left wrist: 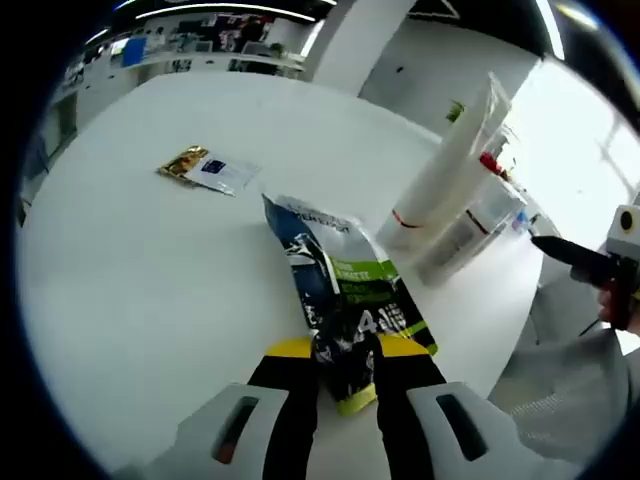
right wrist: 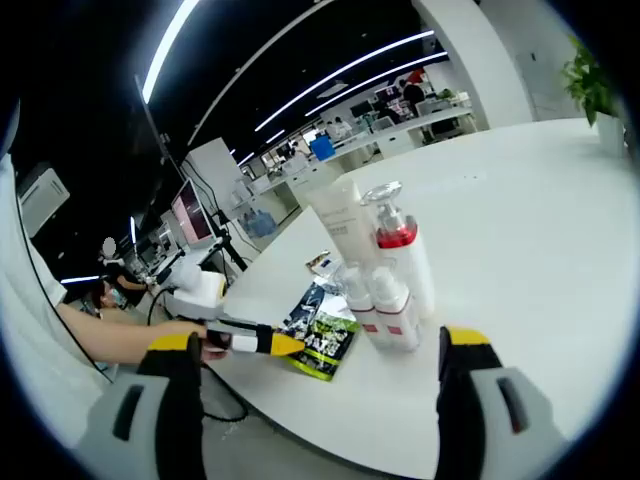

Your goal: Arrange the skincare products in the storage area until every visible bottle or jar stands upright without overlapping.

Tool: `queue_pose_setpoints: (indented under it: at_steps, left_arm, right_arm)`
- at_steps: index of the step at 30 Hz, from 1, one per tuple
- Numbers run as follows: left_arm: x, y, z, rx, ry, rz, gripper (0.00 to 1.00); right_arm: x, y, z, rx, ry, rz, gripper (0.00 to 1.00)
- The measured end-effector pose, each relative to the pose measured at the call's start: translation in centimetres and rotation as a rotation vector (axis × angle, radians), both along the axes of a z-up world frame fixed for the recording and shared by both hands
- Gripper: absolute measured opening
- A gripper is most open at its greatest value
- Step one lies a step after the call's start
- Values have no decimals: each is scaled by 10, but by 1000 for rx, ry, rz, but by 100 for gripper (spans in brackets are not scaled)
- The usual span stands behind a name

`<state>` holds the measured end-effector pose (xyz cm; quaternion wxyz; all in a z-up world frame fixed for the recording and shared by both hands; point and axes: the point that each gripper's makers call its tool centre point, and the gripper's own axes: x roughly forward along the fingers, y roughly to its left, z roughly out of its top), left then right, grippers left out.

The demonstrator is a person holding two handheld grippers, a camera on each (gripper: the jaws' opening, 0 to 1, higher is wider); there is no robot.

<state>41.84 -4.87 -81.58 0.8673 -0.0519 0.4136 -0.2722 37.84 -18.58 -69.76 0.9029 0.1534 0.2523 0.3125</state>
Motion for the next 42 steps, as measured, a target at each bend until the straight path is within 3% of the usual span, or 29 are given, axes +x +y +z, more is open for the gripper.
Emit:
queue_pose_setpoints:
  at_steps: [7,12,16,22,42]
  left_arm:
    - [7,11,6,189,-117,-87,36]
    - [14,1,15,236,-214,-190,38]
    - [11,-10,6,245,-214,-249,42]
    - [6,-10,-11,287,-172,-279,42]
    - [10,-14,-9,279,-165,-279,42]
  right_arm:
    - [0,-1,0,1,2,-3,100]
    - [0,0,0,-1,2,1,100]
    - [0,-1,-1,0,2,-1,100]
    - [0,-1,-1,1,3,-6,100]
    - [0,0,-2,-6,7,-3,100]
